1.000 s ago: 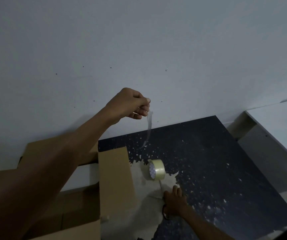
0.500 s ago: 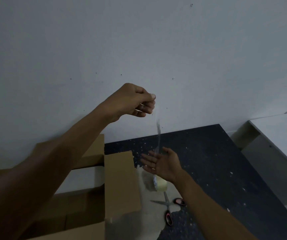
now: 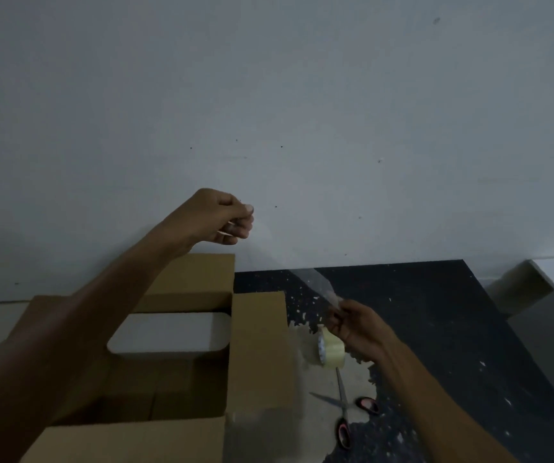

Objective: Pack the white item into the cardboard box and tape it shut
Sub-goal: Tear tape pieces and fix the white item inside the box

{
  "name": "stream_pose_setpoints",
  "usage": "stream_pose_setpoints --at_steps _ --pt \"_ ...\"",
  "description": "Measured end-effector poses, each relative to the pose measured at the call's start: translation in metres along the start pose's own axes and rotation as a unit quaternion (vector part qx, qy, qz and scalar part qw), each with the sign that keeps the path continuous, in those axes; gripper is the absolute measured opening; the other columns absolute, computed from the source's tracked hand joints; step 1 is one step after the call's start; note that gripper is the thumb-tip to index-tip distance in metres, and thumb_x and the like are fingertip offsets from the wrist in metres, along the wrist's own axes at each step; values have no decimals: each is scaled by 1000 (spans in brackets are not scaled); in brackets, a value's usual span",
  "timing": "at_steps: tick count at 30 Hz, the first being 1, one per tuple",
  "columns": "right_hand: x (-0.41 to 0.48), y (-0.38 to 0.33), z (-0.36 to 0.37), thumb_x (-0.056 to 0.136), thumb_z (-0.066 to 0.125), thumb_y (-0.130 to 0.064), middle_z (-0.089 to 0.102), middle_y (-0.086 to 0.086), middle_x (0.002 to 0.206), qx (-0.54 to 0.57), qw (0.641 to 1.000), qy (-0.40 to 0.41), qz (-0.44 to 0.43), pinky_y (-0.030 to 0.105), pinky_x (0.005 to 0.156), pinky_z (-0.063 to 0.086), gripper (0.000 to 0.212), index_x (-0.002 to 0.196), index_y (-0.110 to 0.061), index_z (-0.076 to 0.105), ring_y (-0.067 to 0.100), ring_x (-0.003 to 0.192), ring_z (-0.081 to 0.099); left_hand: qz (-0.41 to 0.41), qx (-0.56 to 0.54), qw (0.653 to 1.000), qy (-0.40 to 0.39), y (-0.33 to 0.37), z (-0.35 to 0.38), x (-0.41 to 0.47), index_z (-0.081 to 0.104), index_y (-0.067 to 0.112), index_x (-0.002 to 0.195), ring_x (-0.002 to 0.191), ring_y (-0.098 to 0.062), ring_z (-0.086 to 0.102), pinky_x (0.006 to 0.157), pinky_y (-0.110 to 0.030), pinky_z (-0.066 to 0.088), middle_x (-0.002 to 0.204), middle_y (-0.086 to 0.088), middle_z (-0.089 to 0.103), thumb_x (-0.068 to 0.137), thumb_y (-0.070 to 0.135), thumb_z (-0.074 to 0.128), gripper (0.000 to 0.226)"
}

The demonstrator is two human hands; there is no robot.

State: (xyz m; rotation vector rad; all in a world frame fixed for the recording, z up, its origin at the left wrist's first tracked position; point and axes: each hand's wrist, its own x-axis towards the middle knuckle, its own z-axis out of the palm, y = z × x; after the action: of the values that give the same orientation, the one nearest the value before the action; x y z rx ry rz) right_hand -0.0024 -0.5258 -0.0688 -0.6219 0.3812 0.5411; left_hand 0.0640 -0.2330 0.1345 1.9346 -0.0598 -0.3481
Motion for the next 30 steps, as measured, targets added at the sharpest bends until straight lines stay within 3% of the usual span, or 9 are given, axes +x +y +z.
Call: stream_pose_setpoints --at_steps 2,4,8,10,14,18,21,25,30 --pt "3 -1 3 46 89 1 52 10 76 -9 999 -34 9 25 54 49 70 110 2 61 14 64 51 -17 -17 1000 17 -13 -9 -6 71 -1 99 74 -16 69 65 -26 57 89 -13 72 93 25 65 27" --pt "9 -2 6 50 90 -2 59 12 87 -42 998 -42 17 25 57 50 76 119 3 58 15 69 54 -27 -23 999 37 -24 -16 -14 71 -1 100 73 -16 68 65 -25 57 87 -13 71 94 24 65 27" --pt "21 -2 18 85 65 -6 63 16 116 -126 989 -62 41 30 80 49 48 131 1 55 21 93 61 -52 -43 995 74 -48 -36 -32 69 -5 99 73 -20 66 65 -28 55 82 -12 69 94 23 65 29" --pt "26 0 24 87 57 0 67 13 103 -148 986 -50 61 27 71 53 36 123 2 60 19 82 63 -65 -52 992 93 -63 -46 -42 69 -6 99 73 -21 66 63 -29 53 81 -14 68 94 23 64 30" --pt "30 9 46 83 60 3 62 13 91 -237 967 -45 80 29 63 54 25 107 -1 66 20 75 57 -81 -51 988 125 -95 -67 -61 70 -3 97 72 -23 67 62 -29 53 85 -19 69 95 21 62 26" --pt "38 29 79 85 59 9 64 11 81 -358 933 -2 32 27 53 51 18 99 -2 62 16 64 60 -117 -47 982 142 -136 -90 -72 69 -3 97 77 -27 67 62 -30 51 86 -17 70 96 22 61 25" --pt "49 42 104 86 62 5 67 12 85 -489 872 28 -17 22 52 49 17 102 1 63 13 63 61 -165 -53 972 158 -178 -103 -77 66 2 100 78 -21 67 66 -30 54 92 -15 71 96 23 62 22" --pt "67 48 131 84 70 -3 68 13 95 -654 750 45 -84 32 69 54 20 103 -6 65 22 83 64 -222 -114 960 128 -231 -103 -84 63 2 107 76 -15 64 65 -29 52 98 -14 67 96 24 62 25" --pt "94 57 173 82 70 -4 68 10 89 -771 611 70 -163 26 62 50 18 95 -15 65 22 76 64 -220 -160 944 184 -279 -83 -102 62 1 109 79 -21 63 68 -31 52 89 -10 67 93 19 66 25"
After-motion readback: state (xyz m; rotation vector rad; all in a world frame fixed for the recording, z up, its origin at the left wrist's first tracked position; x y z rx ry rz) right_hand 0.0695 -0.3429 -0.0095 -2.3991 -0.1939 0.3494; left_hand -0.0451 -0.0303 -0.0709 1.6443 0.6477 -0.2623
